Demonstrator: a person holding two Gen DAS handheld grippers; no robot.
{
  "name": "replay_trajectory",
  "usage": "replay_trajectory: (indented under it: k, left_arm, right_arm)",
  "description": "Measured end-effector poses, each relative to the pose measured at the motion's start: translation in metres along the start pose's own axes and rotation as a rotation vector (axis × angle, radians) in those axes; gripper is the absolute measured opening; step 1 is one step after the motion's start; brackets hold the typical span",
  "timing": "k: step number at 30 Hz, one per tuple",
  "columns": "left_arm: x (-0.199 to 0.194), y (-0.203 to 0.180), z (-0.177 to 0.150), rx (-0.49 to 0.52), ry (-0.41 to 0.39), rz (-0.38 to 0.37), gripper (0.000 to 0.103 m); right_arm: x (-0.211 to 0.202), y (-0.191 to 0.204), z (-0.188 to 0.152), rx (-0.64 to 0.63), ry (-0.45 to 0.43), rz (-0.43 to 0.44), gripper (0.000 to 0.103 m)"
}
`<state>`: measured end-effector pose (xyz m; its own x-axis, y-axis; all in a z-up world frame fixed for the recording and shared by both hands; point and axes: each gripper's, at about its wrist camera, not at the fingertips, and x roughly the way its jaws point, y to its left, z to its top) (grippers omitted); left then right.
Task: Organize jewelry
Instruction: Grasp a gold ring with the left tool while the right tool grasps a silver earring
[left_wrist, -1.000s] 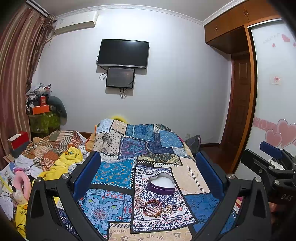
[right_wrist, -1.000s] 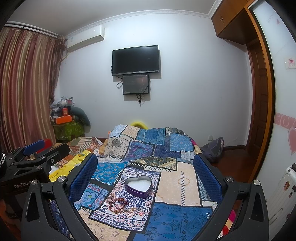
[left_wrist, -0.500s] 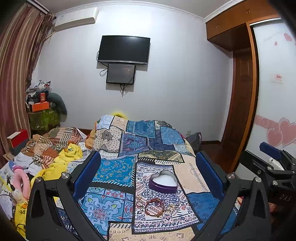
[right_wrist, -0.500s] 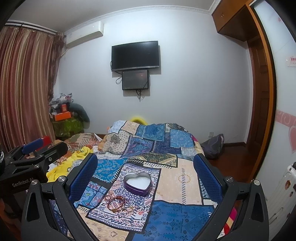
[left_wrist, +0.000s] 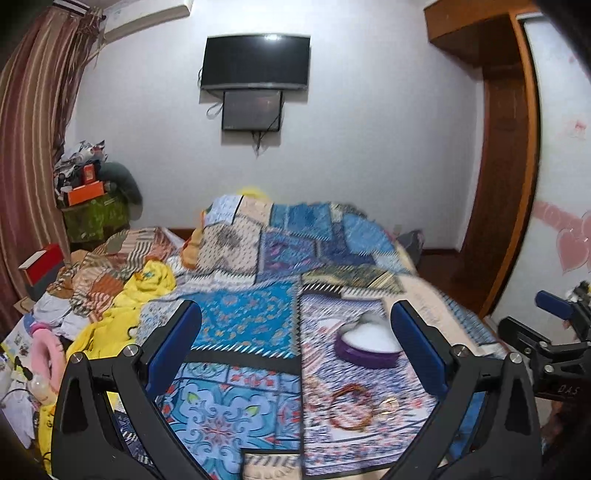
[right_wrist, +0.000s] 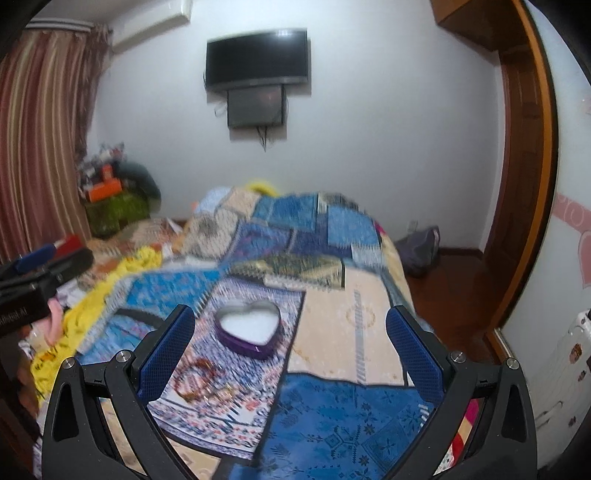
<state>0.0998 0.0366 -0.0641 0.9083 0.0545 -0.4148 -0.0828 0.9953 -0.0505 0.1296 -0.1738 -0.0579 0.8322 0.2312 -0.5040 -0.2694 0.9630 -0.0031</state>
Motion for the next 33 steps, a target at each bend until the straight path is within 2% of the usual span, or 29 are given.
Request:
replay_trajectory:
  k: [5,7,11,13,14,16,21,24,29,33]
  left_arm:
    - [0.035,0.014,-0.015,0.01,0.098,0.018,0.101]
    - [0.047,0.02,-0.022,0.007,0.139,0.021,0.092]
    - [0.068,0.032,-0.033,-0.028,0.219,0.009,0.084]
    - [0.078,0.037,-0.041,-0.033,0.258,0.012,0.071]
    - [0.083,0.037,-0.044,-0.031,0.278,0.013,0.068]
    - [0.092,0.037,-0.052,-0.025,0.329,-0.005,0.064]
    - [0.106,0.028,-0.069,0.009,0.415,-0.068,0.05]
    - [0.107,0.017,-0.076,0.053,0.441,-0.106,0.049]
    - [0.106,0.004,-0.083,0.1,0.446,-0.154,0.044]
    - [0.112,0.0,-0.089,0.101,0.481,-0.195,0.033]
  right_arm:
    - [0.031,-0.003,-0.015,-0.014,0.12,0.006,0.103]
    - [0.041,-0.005,-0.021,-0.017,0.158,0.016,0.103]
    - [0.062,-0.006,-0.035,-0.004,0.242,0.044,0.103]
    - [0.071,-0.004,-0.041,-0.003,0.276,0.058,0.102]
    - [0.074,-0.003,-0.044,-0.008,0.289,0.061,0.101]
    - [0.083,-0.002,-0.048,-0.018,0.312,0.074,0.095]
    - [0.095,0.0,-0.053,-0.031,0.383,0.16,0.055]
    - [0.098,0.004,-0.054,-0.058,0.399,0.195,0.042]
    - [0.103,0.016,-0.054,-0.1,0.416,0.245,0.035]
    - [0.109,0.022,-0.055,-0.124,0.43,0.268,0.028]
